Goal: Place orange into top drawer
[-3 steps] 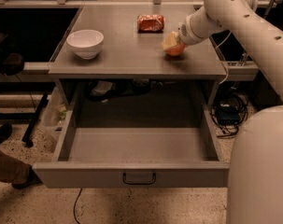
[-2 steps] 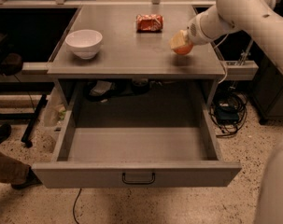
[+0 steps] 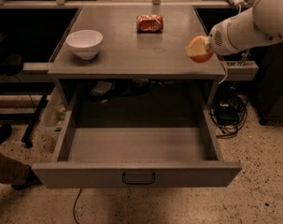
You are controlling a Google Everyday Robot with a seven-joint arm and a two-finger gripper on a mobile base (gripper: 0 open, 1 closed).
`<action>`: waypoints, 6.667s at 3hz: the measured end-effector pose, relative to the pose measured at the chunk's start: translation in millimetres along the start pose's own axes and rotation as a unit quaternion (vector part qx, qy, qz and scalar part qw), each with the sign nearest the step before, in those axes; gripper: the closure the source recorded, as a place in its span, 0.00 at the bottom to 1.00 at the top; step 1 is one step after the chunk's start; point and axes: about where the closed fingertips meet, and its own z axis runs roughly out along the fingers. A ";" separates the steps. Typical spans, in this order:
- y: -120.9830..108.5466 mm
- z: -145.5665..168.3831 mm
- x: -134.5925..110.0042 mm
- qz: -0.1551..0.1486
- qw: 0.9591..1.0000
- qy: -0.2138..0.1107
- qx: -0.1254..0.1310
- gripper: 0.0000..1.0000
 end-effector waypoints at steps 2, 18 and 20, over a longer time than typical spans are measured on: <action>67.7 -10.2 40.0 -0.082 0.994 0.035 -0.062 1.00; 149.0 45.3 168.9 -0.158 0.945 0.059 -0.280 0.00; 93.2 -24.3 130.8 -0.167 0.942 0.043 -0.287 0.00</action>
Offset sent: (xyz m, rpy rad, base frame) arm -0.0834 0.0890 -0.0408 -0.1016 0.0762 0.3577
